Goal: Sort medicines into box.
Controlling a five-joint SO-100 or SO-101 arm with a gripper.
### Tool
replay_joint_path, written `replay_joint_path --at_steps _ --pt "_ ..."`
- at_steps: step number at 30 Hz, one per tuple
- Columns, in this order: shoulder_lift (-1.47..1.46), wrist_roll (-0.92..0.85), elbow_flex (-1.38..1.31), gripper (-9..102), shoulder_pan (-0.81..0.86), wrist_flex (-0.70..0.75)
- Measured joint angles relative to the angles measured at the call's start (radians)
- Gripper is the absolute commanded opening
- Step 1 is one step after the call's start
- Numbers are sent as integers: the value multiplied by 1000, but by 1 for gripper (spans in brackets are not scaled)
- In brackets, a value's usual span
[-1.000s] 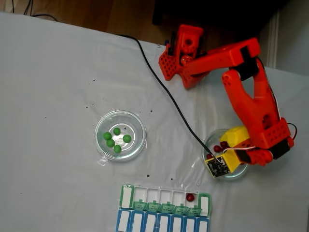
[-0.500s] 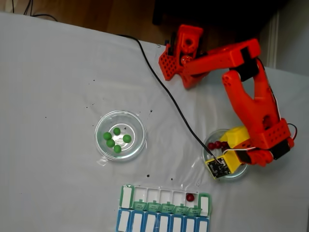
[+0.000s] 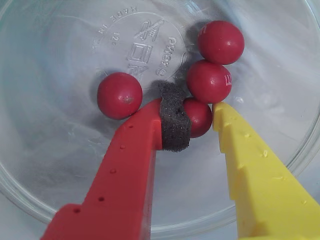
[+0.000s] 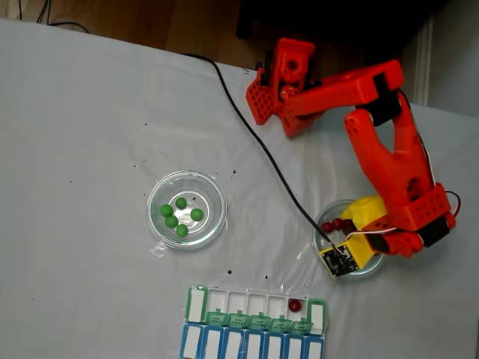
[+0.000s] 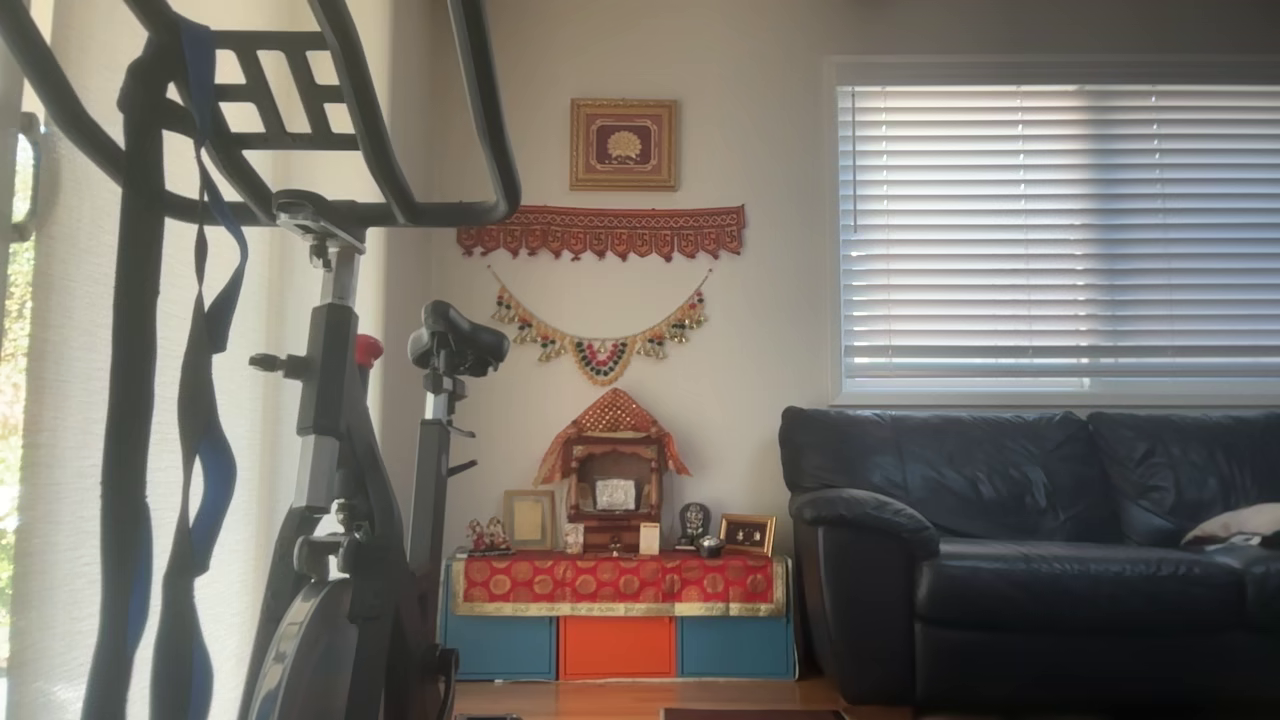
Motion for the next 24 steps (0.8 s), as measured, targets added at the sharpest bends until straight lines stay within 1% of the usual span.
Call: replay_joint_path --at_steps 6,14,24 --pt "-2 -32 -18 1 0 8" --pt "2 -58 -29 1 41 11" --pt "74 -91 -106 1 104 81"
